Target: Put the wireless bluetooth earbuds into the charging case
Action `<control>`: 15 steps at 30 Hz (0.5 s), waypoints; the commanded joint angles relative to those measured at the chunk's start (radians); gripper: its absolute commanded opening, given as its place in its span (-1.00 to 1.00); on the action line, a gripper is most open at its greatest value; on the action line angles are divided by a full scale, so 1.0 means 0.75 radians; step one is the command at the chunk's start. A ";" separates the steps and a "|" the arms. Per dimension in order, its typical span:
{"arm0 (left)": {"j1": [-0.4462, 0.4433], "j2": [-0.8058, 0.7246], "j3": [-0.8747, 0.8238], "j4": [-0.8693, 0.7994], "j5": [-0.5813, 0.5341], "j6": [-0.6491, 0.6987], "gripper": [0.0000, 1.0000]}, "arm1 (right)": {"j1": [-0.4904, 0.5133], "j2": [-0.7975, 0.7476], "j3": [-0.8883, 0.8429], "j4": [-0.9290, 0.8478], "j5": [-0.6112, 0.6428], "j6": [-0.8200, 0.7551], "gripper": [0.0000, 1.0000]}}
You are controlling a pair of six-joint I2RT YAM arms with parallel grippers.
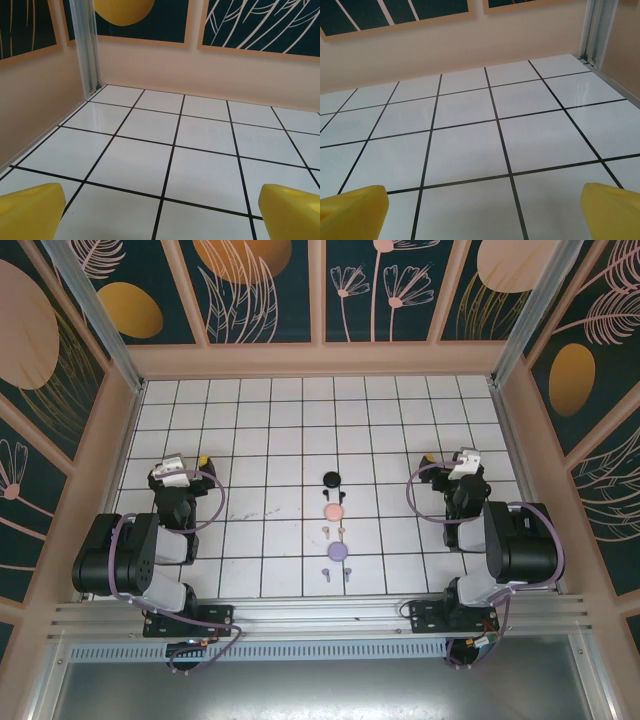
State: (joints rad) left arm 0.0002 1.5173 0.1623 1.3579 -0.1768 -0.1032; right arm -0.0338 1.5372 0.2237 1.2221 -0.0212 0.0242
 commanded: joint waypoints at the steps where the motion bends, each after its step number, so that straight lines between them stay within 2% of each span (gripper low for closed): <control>1: 0.010 -0.006 0.030 0.004 -0.003 -0.016 0.97 | -0.010 0.003 0.023 0.013 -0.026 -0.014 0.98; 15: 0.010 0.002 0.094 -0.107 0.105 0.026 0.98 | -0.010 0.004 0.024 0.013 -0.028 -0.014 0.98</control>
State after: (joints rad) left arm 0.0002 1.5177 0.2165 1.2911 -0.1242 -0.0982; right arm -0.0338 1.5372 0.2237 1.2221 -0.0250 0.0242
